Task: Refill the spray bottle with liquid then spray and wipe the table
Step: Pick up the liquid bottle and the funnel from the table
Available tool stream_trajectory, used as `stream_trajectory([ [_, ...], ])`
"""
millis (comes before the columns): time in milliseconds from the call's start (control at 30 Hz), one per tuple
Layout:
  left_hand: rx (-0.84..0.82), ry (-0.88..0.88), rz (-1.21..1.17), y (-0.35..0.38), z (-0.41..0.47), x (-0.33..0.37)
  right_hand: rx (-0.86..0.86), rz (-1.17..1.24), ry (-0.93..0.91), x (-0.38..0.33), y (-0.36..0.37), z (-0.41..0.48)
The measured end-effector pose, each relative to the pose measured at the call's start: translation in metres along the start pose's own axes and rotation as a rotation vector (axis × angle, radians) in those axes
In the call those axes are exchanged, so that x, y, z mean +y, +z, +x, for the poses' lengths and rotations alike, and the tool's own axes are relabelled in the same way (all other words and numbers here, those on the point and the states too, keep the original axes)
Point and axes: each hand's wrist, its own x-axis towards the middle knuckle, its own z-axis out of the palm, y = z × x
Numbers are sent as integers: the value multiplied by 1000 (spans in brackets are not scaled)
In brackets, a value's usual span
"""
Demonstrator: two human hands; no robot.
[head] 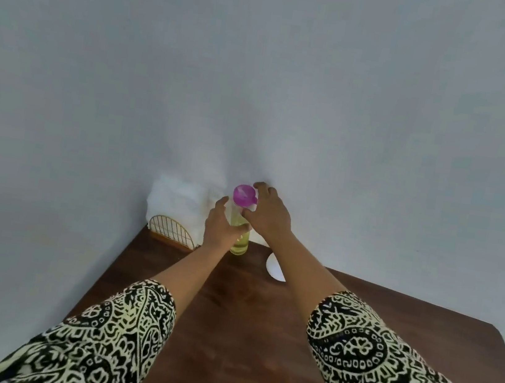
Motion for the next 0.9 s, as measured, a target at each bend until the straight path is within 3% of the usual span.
stream_trajectory([
  [200,57,39,-69,13,-15,-27,157,248,182,50,2,-25],
  [300,62,-23,-22,22,-55,-65,156,163,305,99,19,-60],
  [433,-105,-37,258,36,-99,-110,114,77,430,133,35,-82],
  [533,-232,42,570,43,-107,-121,44,-4,349,133,39,-81],
  [633,-288,39,661,44,-103,-121,-25,-183,172,128,41,-67],
  [767,-361,10,727,42,-98,-121,-92,-316,114,122,42,-47],
  [833,-382,-2,728,42,-98,-118,-60,-281,123,120,39,-46],
  [900,-410,-17,725,41,-97,-115,21,-91,202,117,29,-54],
])
